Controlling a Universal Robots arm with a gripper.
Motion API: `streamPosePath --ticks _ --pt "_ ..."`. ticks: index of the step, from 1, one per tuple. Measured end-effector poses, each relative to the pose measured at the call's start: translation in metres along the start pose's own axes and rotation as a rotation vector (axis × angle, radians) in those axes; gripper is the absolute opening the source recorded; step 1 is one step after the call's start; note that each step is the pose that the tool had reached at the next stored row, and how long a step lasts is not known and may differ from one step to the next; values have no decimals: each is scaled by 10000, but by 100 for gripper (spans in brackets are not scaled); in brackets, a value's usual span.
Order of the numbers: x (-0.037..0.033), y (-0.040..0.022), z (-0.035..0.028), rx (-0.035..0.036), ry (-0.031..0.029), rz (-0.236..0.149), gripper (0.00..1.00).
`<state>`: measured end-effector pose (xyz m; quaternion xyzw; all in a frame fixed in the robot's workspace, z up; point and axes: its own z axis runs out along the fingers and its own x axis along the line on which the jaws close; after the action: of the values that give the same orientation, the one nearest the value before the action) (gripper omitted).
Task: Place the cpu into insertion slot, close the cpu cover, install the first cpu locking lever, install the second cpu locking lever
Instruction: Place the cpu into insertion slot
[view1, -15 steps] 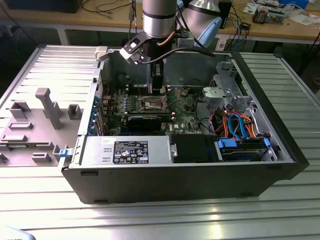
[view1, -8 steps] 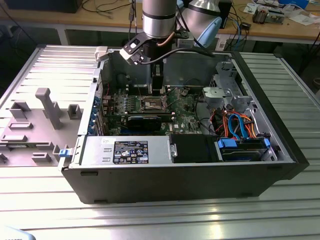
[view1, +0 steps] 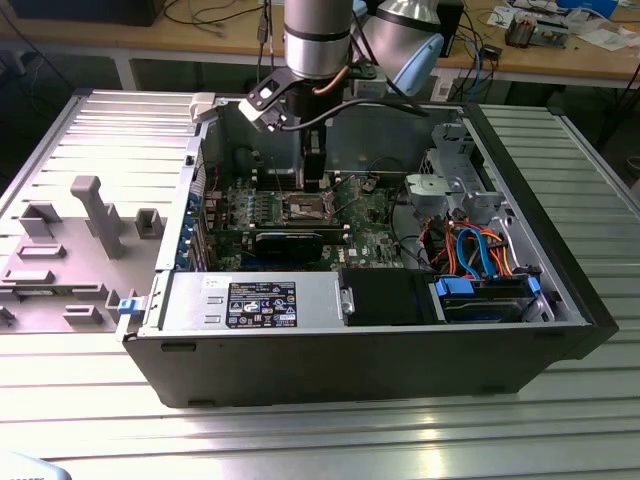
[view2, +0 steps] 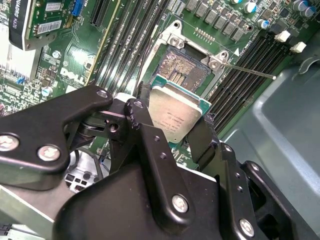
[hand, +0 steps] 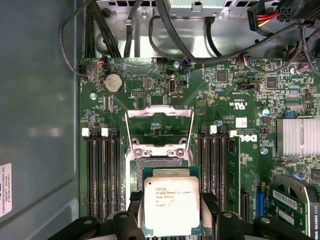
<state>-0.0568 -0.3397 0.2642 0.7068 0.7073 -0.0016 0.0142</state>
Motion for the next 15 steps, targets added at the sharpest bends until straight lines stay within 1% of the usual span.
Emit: streamPosePath --ticks 15 --pt "2 -22 27 1 0 -1 55"
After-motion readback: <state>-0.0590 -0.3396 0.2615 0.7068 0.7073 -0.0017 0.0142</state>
